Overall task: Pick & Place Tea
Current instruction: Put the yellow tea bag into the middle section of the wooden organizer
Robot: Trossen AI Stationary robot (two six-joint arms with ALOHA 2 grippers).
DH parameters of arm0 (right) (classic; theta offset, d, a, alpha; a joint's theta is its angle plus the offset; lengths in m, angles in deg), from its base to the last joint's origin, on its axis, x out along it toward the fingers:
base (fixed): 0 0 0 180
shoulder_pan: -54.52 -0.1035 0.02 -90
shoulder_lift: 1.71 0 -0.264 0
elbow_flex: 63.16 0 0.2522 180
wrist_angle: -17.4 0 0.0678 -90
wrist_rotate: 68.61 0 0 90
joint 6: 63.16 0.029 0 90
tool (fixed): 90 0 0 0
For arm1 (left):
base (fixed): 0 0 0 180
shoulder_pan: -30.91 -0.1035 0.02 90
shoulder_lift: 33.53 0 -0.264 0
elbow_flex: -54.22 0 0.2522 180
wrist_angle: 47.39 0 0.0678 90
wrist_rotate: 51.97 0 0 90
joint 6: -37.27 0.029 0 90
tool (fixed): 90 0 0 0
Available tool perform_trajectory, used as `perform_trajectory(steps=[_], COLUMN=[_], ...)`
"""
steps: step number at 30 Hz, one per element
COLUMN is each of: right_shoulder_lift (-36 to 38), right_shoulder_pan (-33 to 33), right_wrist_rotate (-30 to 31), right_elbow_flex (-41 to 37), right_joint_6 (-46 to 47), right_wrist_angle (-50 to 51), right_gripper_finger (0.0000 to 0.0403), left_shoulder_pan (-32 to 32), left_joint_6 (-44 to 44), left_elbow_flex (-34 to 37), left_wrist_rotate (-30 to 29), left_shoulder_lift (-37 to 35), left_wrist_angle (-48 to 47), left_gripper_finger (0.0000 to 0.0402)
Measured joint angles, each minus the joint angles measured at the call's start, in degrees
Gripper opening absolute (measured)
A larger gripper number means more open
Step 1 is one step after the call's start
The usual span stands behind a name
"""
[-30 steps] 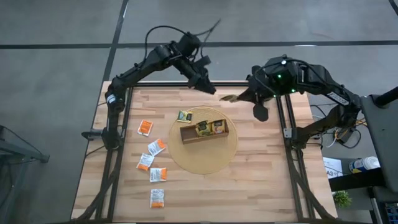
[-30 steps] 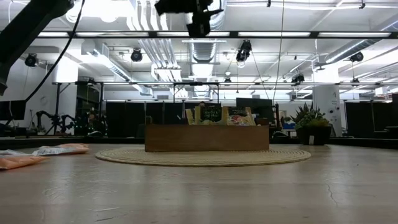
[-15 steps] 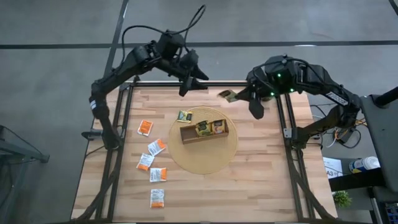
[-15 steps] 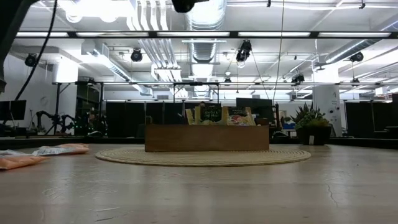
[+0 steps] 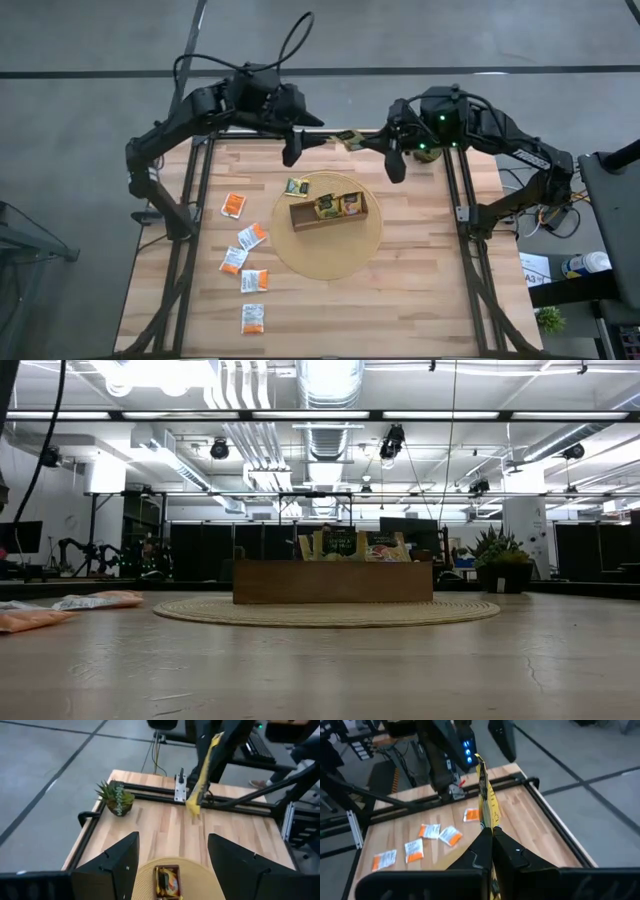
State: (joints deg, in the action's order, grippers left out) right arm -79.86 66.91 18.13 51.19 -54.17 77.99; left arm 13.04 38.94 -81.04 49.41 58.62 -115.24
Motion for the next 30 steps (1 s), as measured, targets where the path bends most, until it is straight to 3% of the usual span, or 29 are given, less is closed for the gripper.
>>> perform_trajectory(steps=[9,16,22,30], right_shoulder_lift=[-0.72,-1.49,-2.36,-2.82], right_shoulder_pan=[0.02,0.03,0.01,0.00], right_wrist_rotate=[-1.93,-6.12,-6.71,-7.90], right_elbow_flex=[-0.87,-1.04,-1.17,-1.24], right_joint_6=[-1.96,-2.84,-3.28,-3.21], right_wrist_angle=[-3.88,-8.78,-8.96,-10.82], right_gripper_finger=[0.0008,0.0008,0.0008,0.0008], left_shoulder_pan=[4.62,6.41,6.89,6.89], left_joint_6=[-2.34,-5.12,-7.45,-10.05], left_elbow_flex=[0.36,5.32,12.45,17.78], left_wrist_rotate=[-7.15,-7.28,-5.38,-4.42], left_shoulder_lift=[-4.70,-7.03,-9.92,-11.34], left_wrist_angle=[0.44,4.03,15.61,19.93], left_gripper_finger=[0.0229,0.0229,0.0229,0.0229])
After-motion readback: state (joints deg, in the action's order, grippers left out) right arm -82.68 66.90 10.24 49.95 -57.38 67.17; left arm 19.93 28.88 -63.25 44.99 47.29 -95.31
